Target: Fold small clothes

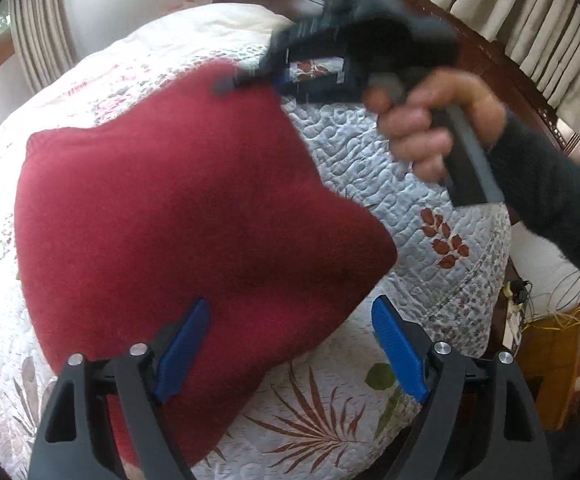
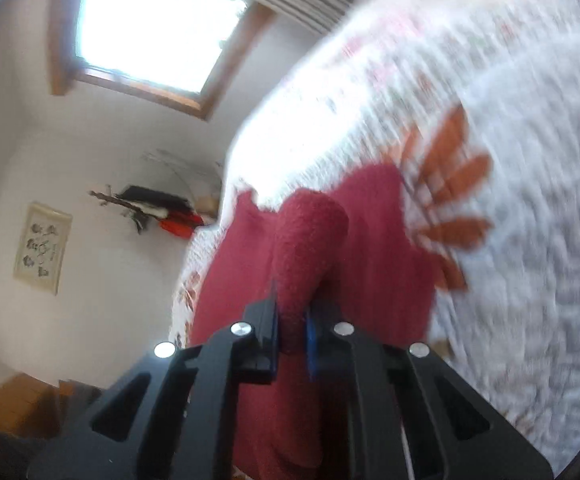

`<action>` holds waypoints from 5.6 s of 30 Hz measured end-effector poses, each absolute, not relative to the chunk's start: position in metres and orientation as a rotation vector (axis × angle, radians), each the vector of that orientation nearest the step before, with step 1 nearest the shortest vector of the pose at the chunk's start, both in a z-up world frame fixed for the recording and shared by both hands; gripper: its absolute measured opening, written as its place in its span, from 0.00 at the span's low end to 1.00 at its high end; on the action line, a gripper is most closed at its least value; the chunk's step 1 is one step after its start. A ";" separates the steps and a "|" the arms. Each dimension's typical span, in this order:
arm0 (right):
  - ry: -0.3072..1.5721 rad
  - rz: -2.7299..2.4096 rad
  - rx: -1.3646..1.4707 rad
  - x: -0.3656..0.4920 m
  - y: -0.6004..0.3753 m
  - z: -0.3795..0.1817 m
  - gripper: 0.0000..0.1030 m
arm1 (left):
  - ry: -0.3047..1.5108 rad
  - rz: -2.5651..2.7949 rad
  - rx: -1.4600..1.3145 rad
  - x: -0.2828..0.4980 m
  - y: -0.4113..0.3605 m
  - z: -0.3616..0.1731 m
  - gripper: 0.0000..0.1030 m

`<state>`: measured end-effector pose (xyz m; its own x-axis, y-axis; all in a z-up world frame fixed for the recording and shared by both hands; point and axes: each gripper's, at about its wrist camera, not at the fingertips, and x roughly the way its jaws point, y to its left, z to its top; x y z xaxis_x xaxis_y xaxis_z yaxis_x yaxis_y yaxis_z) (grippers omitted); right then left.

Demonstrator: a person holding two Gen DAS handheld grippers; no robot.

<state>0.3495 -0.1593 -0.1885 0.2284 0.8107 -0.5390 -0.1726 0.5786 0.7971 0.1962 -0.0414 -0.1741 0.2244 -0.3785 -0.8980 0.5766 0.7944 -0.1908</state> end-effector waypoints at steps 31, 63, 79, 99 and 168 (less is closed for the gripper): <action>1.257 0.687 0.834 0.289 -0.219 -0.224 0.95 | 1.219 -0.479 -0.684 0.226 0.144 -0.169 0.96; 1.440 0.878 0.847 0.369 -0.124 -0.267 0.37 | 1.533 -0.635 -0.935 0.252 0.101 -0.268 0.38; 1.254 1.040 0.727 0.337 -0.022 -0.140 0.33 | 1.315 -0.678 -0.893 0.198 0.211 -0.150 0.34; 1.235 0.839 0.448 0.289 0.016 -0.137 0.61 | 1.155 -0.318 -0.546 0.078 0.283 -0.140 0.68; 0.963 0.201 -0.107 -0.032 0.068 0.058 0.97 | 0.991 0.007 -0.223 -0.063 0.253 0.025 0.96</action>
<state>-0.0316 0.0678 0.0578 0.5543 0.1227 -0.8232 -0.2175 0.9761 -0.0009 -0.0625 0.2527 0.0255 0.5495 -0.0949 -0.8301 -0.1074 0.9773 -0.1828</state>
